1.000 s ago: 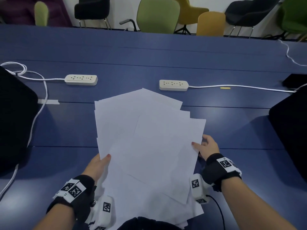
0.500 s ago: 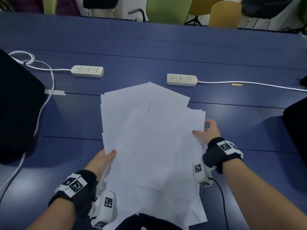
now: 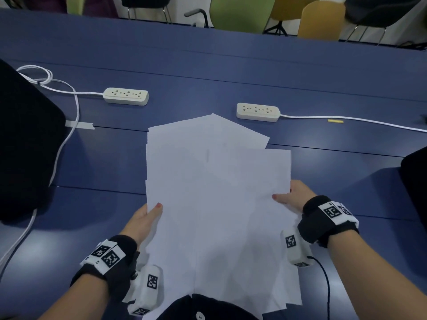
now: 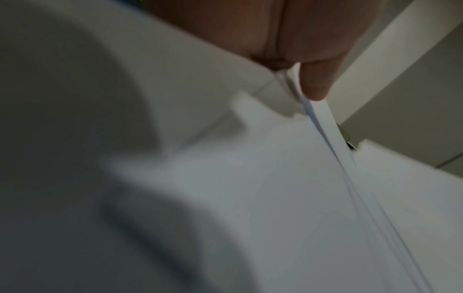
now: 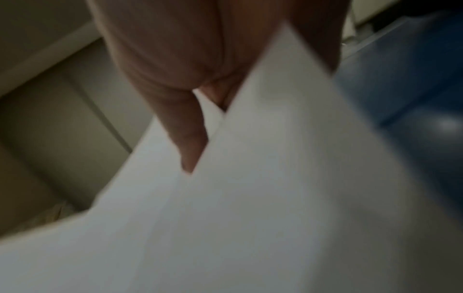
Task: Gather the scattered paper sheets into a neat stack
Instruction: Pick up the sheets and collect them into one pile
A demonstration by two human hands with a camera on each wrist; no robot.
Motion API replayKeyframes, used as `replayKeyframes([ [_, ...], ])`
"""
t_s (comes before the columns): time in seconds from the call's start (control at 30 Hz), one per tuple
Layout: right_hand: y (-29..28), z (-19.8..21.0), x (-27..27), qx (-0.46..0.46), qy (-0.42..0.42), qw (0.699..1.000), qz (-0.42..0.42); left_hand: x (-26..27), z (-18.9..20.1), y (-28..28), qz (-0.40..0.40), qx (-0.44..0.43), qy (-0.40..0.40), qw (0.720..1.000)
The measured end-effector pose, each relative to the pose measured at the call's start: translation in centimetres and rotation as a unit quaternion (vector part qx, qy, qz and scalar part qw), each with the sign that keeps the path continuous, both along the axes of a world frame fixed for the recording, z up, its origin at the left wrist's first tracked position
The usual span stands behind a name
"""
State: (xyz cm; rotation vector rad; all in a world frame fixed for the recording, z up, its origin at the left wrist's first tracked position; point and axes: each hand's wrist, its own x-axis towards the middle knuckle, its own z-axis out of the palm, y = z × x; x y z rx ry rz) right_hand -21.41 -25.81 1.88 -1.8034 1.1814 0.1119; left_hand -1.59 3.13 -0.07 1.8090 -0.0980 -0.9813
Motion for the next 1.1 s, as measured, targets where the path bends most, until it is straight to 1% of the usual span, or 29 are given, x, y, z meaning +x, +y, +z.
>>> replayKeyframes([
  [0.1,1.0,-1.0,-0.3,0.016,-0.064,0.992,-0.111,0.1,-0.1,-0.1,-0.014,-0.011,0.002,1.0],
  [0.17,2.7,-1.9,0.0,0.018,-0.071,0.987,-0.142,0.1,-0.2,-0.2,-0.025,-0.019,0.004,0.999],
  [0.2,3.8,-2.1,0.3,0.017,-0.07,0.988,-0.133,0.0,-0.1,-0.3,-0.034,-0.018,0.003,0.999],
  [0.27,5.9,-2.3,0.9,0.024,-0.071,0.994,-0.081,0.0,0.1,-0.4,-0.045,-0.015,0.005,0.999],
  [0.37,6.9,-1.5,1.2,0.035,-0.065,0.997,0.002,0.5,0.4,-0.1,-0.068,-0.016,0.043,0.997],
  [0.47,4.9,-0.7,0.5,0.004,-0.051,0.999,0.008,1.4,1.0,-0.2,-0.068,-0.032,0.122,0.99],
  [0.5,4.4,-0.4,0.3,-0.007,-0.041,0.999,0.008,1.5,1.1,-0.3,-0.068,-0.033,0.132,0.988],
  [0.53,4.2,-0.1,0.2,-0.015,-0.033,0.999,0.014,1.6,1.1,-0.3,-0.076,-0.029,0.128,0.988],
  [0.6,4.8,0.4,0.5,-0.014,-0.035,0.999,0.03,1.3,0.9,-0.5,-0.09,-0.02,0.093,0.991],
  [0.7,7.0,0.3,1.1,0.06,-0.061,0.995,0.05,0.6,0.3,-1.0,-0.079,-0.009,0.048,0.996],
  [0.73,7.5,0.1,1.2,0.072,-0.048,0.993,0.076,0.4,0.3,-1.2,-0.076,-0.01,0.04,0.996],
  [0.8,7.8,-0.3,1.2,0.066,-0.015,0.99,0.122,0.2,0.5,-1.3,-0.078,-0.017,0.02,0.997],
  [0.83,7.8,-0.3,1.2,0.06,-0.023,0.991,0.117,0.1,0.6,-1.4,-0.075,-0.027,0.009,0.997],
  [0.9,7.6,-0.4,1.1,0.025,-0.076,0.995,0.059,-0.2,1.0,-1.4,-0.058,-0.051,0.008,0.997],
  [0.93,7.5,-0.4,1.0,0.003,-0.104,0.994,0.014,-0.4,1.3,-1.4,-0.053,-0.067,0.019,0.996],
  [0.97,7.3,-0.5,0.9,-0.001,-0.136,0.99,-0.037,-0.5,1.6,-1.4,-0.059,-0.083,0.029,0.994],
  [1.03,7.0,-0.4,0.7,0.051,-0.217,0.966,-0.13,-0.3,2.1,-1.2,-0.092,-0.115,0.049,0.988],
  [1.1,6.4,-0.3,0.2,0.097,-0.273,0.94,-0.182,0.2,2.2,-1.0,-0.095,-0.148,0.07,0.982],
])
